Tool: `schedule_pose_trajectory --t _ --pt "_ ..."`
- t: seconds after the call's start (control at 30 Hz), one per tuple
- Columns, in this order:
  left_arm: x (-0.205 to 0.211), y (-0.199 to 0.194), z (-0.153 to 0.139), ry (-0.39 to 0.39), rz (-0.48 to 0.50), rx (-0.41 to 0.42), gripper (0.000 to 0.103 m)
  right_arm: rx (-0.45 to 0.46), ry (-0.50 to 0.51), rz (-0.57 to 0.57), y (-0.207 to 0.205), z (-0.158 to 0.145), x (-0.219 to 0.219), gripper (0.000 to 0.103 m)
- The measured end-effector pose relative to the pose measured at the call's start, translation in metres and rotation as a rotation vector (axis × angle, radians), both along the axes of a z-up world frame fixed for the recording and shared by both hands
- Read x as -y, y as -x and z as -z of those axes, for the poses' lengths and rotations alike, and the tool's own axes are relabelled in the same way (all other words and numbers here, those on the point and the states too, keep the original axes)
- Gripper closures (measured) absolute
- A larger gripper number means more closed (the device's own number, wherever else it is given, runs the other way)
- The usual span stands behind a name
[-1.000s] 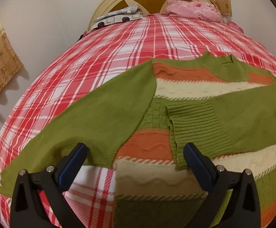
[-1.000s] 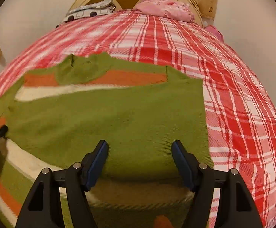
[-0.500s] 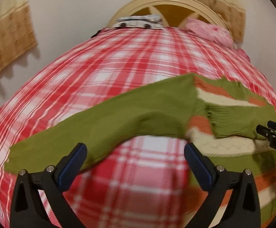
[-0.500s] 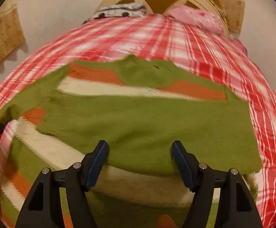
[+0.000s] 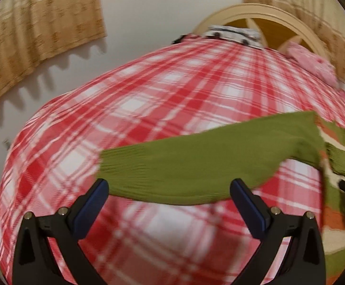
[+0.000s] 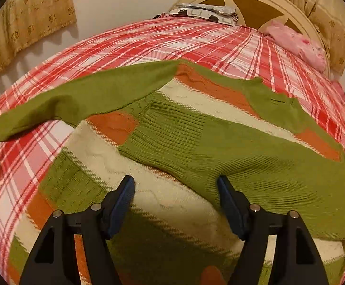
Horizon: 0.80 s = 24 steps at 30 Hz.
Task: Fold small clothes
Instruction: 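Release the sleeve onto the sweater body and withdraw the right gripper, then grasp the other green sleeve cuff with the left gripper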
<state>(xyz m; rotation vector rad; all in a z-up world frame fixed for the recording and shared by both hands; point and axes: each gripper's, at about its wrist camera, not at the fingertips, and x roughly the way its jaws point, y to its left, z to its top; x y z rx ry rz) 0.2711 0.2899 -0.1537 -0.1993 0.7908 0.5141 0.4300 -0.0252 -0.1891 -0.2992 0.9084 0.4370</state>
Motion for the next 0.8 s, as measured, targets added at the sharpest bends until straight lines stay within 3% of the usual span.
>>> schedule_pose_trajectory --t 0.2,0.3,0.53,0.8 --pt "-0.054 0.023 0.009 0.081 -0.149 0.015 0.000 0.030 0.017 0.003 0.003 0.002 0.002 0.031" --pt "-0.063 0.028 0.012 0.096 -0.177 0.023 0.000 0.037 0.020 0.004 0.003 0.003 0.003 0.031" --pt "-0.067 0.022 0.021 0.128 -0.180 0.035 0.001 0.054 0.029 0.004 0.006 0.004 0.002 0.030" --pt "-0.073 0.013 0.035 0.191 -0.188 0.020 0.018 0.059 0.027 0.005 0.007 0.004 0.002 0.030"
